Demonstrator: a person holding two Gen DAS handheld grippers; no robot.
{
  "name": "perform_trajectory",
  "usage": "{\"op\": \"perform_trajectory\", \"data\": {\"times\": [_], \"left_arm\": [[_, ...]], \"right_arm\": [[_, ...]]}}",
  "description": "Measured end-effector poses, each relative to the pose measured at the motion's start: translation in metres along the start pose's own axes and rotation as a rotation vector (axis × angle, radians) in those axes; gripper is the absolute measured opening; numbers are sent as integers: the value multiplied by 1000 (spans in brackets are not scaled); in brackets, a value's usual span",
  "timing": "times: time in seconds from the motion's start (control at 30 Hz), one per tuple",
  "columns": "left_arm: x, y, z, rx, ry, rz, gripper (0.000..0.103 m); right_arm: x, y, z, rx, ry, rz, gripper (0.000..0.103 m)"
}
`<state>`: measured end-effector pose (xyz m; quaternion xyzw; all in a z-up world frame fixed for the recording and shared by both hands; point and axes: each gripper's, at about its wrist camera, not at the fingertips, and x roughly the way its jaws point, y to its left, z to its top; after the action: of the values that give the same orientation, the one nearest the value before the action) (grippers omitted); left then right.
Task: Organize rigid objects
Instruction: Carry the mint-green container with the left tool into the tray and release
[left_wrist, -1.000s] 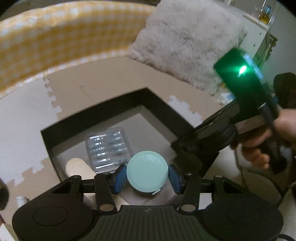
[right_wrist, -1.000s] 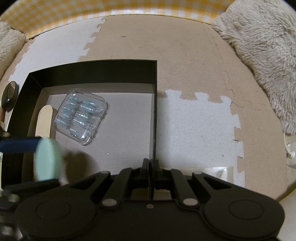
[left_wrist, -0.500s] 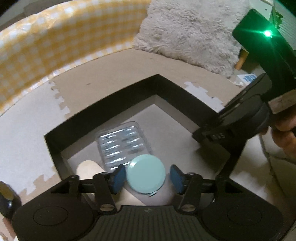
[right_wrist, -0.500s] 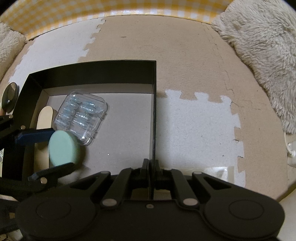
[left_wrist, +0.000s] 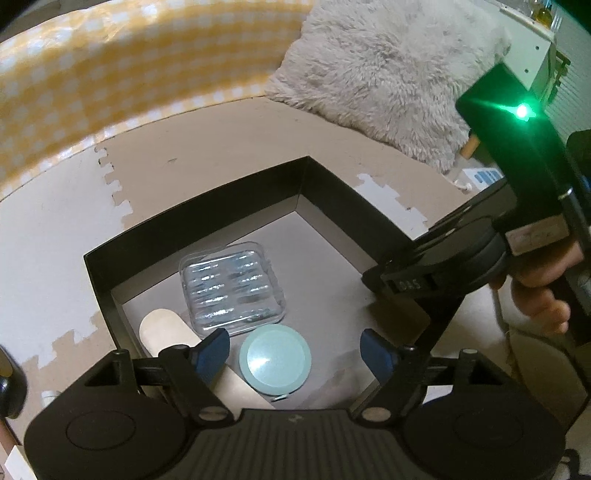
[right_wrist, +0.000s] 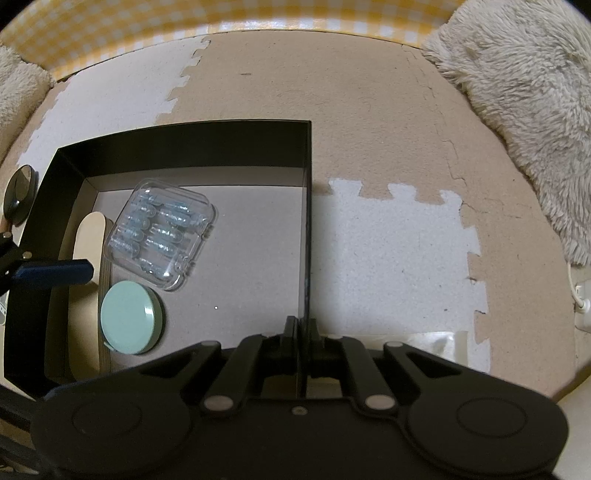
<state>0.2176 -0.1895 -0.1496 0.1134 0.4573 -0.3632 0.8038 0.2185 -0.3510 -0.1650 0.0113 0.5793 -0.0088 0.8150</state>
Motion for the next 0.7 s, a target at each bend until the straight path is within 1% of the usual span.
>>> {"op": "perform_trajectory", "data": {"times": [0.17,0.27,0.3,0.37,0.5,0.63,0.7], "left_arm": [[-11,-3,1,-2,-4,-20,88],[-20,-5,1,8,-5,-13,91],[-24,-6,1,12,-6,-11,94],[-32,-7,1,17,-16,-10,98],[-50,-7,1,16,-39,-13,103],[-70,-4,0,15,-70,-7,103],[-81,-1,0,12,-91,11,103]], "right_arm": [[0,-1,0,1,0,2,6],[0,-1,0,0,-1,2,6],[0,-1,0,0,-1,2,6],[0,-1,0,0,-1,2,6],[-1,-1,0,-2,-1,1,6],[-1,-1,0,-2,-1,1,6],[-1,-1,0,-2,-1,1,6]]}}
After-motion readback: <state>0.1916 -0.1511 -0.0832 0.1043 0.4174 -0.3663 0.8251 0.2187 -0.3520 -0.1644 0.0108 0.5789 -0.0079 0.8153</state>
